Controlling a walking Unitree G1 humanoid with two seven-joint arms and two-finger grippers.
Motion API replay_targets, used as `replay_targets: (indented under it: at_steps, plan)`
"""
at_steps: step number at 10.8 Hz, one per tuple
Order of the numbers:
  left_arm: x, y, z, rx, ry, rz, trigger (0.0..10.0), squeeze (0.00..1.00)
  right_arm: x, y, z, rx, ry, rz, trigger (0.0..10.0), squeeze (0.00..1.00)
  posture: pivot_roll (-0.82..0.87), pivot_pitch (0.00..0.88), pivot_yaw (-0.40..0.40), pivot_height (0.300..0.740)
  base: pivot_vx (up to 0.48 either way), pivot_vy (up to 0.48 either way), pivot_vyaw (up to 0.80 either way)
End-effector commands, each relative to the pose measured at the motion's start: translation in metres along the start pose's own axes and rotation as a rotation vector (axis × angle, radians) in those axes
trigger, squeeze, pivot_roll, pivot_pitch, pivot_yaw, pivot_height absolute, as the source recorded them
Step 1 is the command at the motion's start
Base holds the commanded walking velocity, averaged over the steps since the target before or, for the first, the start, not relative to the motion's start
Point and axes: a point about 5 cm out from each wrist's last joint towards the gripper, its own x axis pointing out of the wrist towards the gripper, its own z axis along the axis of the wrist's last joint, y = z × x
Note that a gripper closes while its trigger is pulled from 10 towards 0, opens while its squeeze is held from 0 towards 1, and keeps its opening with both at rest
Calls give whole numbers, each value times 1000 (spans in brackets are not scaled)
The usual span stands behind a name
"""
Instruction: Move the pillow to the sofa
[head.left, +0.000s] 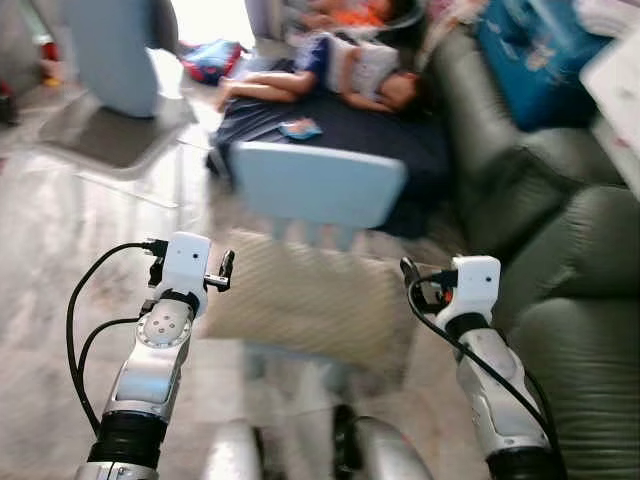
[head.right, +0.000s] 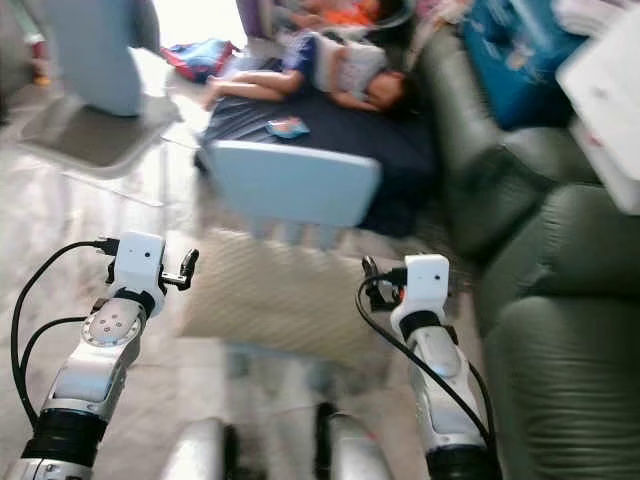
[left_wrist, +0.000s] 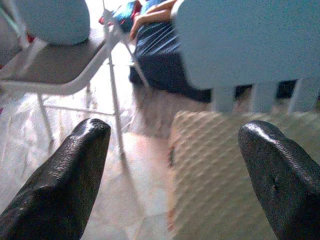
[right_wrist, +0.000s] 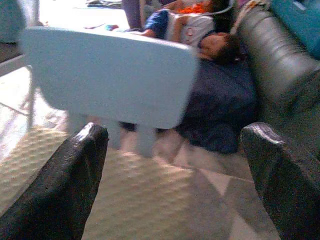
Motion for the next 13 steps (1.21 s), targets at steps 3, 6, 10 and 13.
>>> replay_targets:
  at_steps: [3, 6, 10, 13]
  plan:
    - [-1, -1, 1, 16, -19, 0, 10000, 0, -3, -1, -5, 6, 22, -8, 10000, 0, -66, 173, -39, 740, 0, 160, 0]
    - [0, -9, 9, 21, -67, -46, 10000, 0, -2, -3, -5, 1, 22, -20, 10000, 0, -64, 173, -38, 740, 0, 0, 0]
    - [0, -14, 10, 24, -84, -82, 10000, 0, 0, -5, -5, -6, 21, -34, 10000, 0, -64, 162, -35, 740, 0, 0, 0]
    - [0, -12, 2, 42, -65, -72, 10000, 0, -1, -6, -6, -8, 19, -40, 10000, 0, -68, 160, -32, 736, 0, 0, 0]
